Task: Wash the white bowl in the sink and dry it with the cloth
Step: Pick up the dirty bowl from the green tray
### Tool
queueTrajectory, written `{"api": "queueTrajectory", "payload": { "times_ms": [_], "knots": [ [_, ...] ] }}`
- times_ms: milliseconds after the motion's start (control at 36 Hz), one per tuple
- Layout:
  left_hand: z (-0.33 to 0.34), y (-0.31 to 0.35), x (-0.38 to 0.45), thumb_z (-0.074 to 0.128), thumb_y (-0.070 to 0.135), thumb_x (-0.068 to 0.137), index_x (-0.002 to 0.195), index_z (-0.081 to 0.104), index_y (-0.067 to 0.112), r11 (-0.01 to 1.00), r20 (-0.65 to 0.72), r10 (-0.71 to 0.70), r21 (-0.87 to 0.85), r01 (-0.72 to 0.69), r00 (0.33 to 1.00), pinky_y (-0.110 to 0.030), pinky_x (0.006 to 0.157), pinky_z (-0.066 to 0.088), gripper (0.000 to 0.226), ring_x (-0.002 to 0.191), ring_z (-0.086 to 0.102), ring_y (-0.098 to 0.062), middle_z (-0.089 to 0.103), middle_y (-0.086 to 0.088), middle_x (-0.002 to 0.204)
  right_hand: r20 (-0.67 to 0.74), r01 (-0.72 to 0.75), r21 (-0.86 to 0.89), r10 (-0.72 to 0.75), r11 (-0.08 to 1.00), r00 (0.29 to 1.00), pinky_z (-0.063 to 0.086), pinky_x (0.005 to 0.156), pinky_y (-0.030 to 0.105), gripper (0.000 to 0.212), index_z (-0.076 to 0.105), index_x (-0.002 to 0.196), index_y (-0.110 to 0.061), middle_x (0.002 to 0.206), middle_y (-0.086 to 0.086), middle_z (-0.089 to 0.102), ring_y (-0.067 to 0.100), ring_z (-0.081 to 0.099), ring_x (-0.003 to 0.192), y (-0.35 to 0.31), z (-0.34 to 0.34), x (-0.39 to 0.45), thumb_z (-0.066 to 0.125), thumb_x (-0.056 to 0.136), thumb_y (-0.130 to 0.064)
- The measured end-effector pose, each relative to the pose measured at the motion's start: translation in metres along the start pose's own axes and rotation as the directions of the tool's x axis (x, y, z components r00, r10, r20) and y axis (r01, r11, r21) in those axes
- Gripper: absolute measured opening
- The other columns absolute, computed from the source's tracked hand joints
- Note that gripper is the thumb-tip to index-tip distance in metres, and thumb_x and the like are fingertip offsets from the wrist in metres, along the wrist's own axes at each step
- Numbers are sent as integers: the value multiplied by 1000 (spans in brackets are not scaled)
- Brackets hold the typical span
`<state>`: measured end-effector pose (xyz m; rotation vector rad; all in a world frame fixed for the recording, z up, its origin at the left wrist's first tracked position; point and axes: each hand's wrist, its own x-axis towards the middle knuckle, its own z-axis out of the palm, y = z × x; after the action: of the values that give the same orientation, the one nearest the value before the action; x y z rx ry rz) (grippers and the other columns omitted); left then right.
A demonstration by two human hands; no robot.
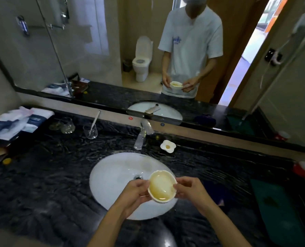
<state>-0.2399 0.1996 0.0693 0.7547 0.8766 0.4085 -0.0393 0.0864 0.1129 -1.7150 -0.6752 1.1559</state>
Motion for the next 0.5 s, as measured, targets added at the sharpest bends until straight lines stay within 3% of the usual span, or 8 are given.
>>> {"api": "queueTrajectory", "payload": {
  "times_ms": [139, 306, 417, 500],
  "knots": [
    [-41, 22, 14, 60, 11, 99, 106, 70, -8, 999, -14, -19, 31, 19, 1000, -39, 77, 62, 23, 95, 75, -30, 76, -21, 104, -20, -11, 6, 11, 1000, 1000, 62, 63, 26, 18, 75, 107, 2, 98, 32, 74, 27, 71, 74, -3, 42, 26, 70, 89, 4],
    [-80, 39, 33, 63, 11, 97, 93, 76, 1, 999, -11, -13, 43, 13, 1000, -35, 76, 61, 17, 79, 73, -20, 76, -11, 85, 17, -79, -82, 81, 993, 997, 62, 68, 30, 22, 71, 113, -2, 89, 21, 73, 20, 69, 71, -7, 76, 60, 70, 91, -1],
    [-98, 44, 50, 59, 8, 99, 101, 72, -1, 999, -30, -12, 48, 14, 999, -33, 74, 62, 16, 84, 75, -22, 78, -11, 91, 57, -137, -179, 150, 974, 987, 59, 74, 29, 20, 69, 112, -17, 89, 6, 74, 14, 70, 78, -14, 85, 85, 71, 92, -17],
    [-108, 44, 65, 59, 8, 99, 102, 73, -2, 1000, -47, -3, 22, 4, 999, -32, 73, 61, 18, 86, 76, -24, 78, -15, 94, 45, -148, -196, 159, 969, 986, 57, 76, 28, 24, 67, 115, -22, 100, 5, 75, 13, 69, 86, -21, 87, 110, 70, 92, -29]
  ]
}}
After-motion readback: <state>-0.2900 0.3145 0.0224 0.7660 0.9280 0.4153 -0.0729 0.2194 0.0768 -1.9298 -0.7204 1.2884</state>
